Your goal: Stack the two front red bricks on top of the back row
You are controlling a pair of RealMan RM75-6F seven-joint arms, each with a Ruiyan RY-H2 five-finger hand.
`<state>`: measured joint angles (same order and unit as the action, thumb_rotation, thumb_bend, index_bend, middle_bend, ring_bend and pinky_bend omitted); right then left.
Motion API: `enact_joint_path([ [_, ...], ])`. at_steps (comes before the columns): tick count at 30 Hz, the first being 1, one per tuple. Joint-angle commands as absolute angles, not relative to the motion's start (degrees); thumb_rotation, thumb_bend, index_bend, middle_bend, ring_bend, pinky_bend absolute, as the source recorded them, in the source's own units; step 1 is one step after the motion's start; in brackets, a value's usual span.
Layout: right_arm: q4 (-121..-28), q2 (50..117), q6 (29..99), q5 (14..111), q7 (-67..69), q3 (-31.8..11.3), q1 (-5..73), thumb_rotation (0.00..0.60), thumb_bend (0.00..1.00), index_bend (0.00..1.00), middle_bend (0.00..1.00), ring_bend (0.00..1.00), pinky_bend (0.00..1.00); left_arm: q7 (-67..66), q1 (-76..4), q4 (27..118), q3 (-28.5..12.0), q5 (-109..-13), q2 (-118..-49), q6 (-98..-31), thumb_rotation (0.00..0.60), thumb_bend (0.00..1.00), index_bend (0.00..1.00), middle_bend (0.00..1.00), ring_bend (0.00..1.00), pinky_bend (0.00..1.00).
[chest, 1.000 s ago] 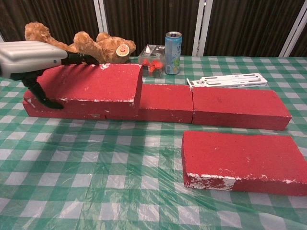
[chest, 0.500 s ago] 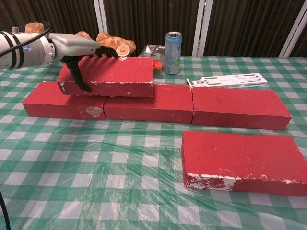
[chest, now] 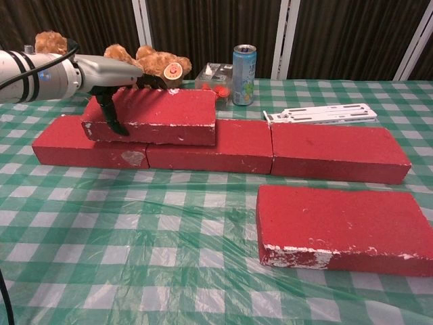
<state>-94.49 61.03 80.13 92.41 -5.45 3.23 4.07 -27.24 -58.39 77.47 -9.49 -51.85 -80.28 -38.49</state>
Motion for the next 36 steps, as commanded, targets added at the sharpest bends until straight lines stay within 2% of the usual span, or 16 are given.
enact_joint_path([
  [1, -94.4, 61.0, 79.9, 92.3, -5.5, 3.3, 4.1, 0.6, 0.21, 0.0, 0.0, 0.0, 0.0, -27.4, -58.8, 77.4, -9.1, -50.6, -80.2, -38.2, 0.6, 0.27, 0.0, 0.6, 0.38, 0.25],
  [12, -94.6, 61.0, 79.5, 91.9, -5.6, 3.2, 4.3, 0.6, 0.21, 0.0, 0.0, 0.0, 0.0, -27.4, -60.1, 78.1, -7.4, -47.5, -79.3, -37.8, 0.6, 0.27, 0.0, 0.39, 0.19, 0.13],
  [15, -94.6, 61.1, 79.6, 92.0, -5.8, 3.2, 4.3, 0.6, 0.21, 0.0, 0.0, 0.0, 0.0, -27.2, -60.3, 77.9, -7.0, -47.2, -79.3, -37.5, 0.6, 0.27, 0.0, 0.3, 0.12, 0.12],
  [20, -94.7, 61.2, 79.7, 91.8, -6.0, 3.1, 4.2, 0.6, 0.21, 0.0, 0.0, 0.0, 0.0, -26.0, -60.6, 77.4, -6.6, -47.3, -79.5, -37.0, 0.6, 0.26, 0.0, 0.22, 0.07, 0.1],
  [24, -94.7, 61.3, 79.5, 91.5, -6.3, 3.1, 4.2, 0.6, 0.21, 0.0, 0.0, 0.0, 0.0, -24.8, -60.5, 76.7, -6.5, -48.2, -79.7, -37.0, 0.6, 0.26, 0.0, 0.12, 0.01, 0.08],
  [30, -94.7, 61.3, 79.2, 90.9, -6.4, 2.8, 4.3, 0.6, 0.21, 0.0, 0.0, 0.0, 0.0, -22.3, -60.5, 76.8, -6.5, -50.1, -79.3, -36.1, 0.6, 0.26, 0.0, 0.01, 0.0, 0.08],
  [36, -94.6, 61.1, 79.6, 91.4, -5.9, 3.0, 4.3, 0.6, 0.21, 0.0, 0.0, 0.0, 0.0, -21.7, -60.8, 76.7, -5.9, -50.7, -79.4, -35.6, 0.6, 0.26, 0.0, 0.0, 0.0, 0.07],
])
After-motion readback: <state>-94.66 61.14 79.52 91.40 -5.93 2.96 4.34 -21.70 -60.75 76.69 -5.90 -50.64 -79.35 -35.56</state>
